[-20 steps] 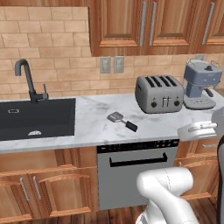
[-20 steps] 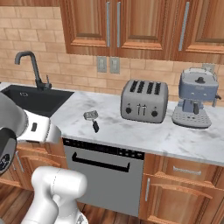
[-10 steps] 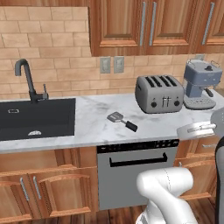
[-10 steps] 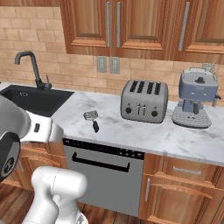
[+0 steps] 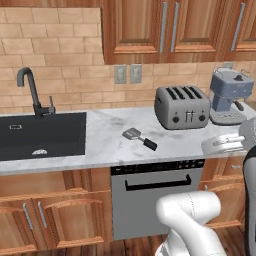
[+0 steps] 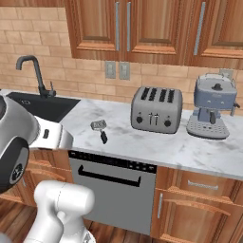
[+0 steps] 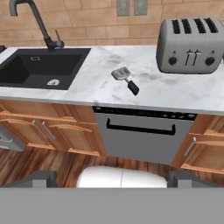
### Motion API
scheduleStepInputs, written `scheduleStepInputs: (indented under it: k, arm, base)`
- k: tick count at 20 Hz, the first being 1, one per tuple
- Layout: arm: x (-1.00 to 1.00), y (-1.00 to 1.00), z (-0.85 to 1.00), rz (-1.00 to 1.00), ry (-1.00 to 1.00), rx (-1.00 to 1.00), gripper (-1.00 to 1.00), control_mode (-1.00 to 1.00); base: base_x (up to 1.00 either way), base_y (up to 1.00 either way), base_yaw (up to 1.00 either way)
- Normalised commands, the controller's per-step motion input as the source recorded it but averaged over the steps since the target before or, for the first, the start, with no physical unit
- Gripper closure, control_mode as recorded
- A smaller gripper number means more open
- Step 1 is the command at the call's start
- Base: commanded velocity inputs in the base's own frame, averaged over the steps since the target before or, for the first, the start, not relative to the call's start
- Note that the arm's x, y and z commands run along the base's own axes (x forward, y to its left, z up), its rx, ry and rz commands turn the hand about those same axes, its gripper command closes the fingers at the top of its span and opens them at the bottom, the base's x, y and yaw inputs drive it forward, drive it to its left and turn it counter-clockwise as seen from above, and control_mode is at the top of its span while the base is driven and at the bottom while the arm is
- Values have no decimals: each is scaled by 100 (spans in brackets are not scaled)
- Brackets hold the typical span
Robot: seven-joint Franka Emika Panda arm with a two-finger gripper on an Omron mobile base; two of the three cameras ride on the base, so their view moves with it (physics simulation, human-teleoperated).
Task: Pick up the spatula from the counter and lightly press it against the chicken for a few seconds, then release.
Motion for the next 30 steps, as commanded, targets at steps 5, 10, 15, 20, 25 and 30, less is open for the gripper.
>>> scheduleStepInputs:
  k: [5,10,15,20,25,30]
  arm:
    - [11,-6,0,2,0,0,-100,-100]
    - [23,0,-7,0,0,0,-100,-100]
    - [23,0,-2,0,0,0,-100,-100]
    - [20,0,-9,0,0,0,-100,-100]
    - [7,0,-20,0,0,0,-100,-100]
    - [12,0,-23,0,0,0,-100,-100]
  base:
    - [0,0,0]
    - [0,0,0]
    - [0,0,0]
    - [0,0,0]
    - [0,0,0]
    - [0,0,0]
